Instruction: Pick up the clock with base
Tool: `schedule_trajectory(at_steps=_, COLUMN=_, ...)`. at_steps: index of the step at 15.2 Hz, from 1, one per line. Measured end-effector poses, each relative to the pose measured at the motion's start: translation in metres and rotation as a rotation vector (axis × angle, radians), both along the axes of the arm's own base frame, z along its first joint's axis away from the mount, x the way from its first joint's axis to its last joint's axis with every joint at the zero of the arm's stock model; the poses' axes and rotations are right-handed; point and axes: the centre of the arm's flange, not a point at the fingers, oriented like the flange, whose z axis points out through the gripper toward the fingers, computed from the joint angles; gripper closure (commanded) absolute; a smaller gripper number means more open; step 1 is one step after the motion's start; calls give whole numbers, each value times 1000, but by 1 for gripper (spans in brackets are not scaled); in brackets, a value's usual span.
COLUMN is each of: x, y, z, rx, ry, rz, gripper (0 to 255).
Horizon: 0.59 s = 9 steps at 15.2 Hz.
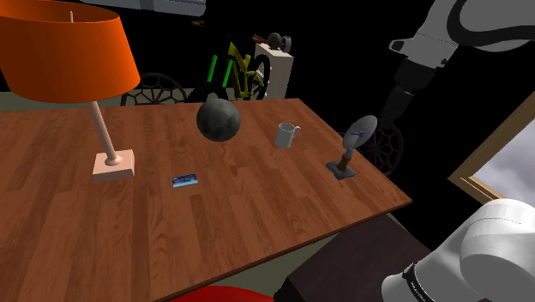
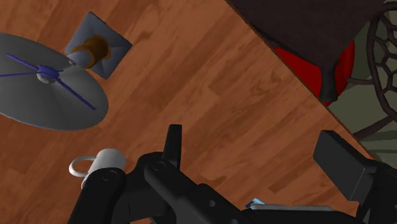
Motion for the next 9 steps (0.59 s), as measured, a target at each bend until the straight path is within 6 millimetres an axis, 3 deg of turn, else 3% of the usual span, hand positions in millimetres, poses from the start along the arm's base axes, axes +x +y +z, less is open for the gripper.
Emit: schedule_trajectory(at_steps=9, x=54, y=-99, z=-32, rx=-31, ry=41, rz=282, gripper=0)
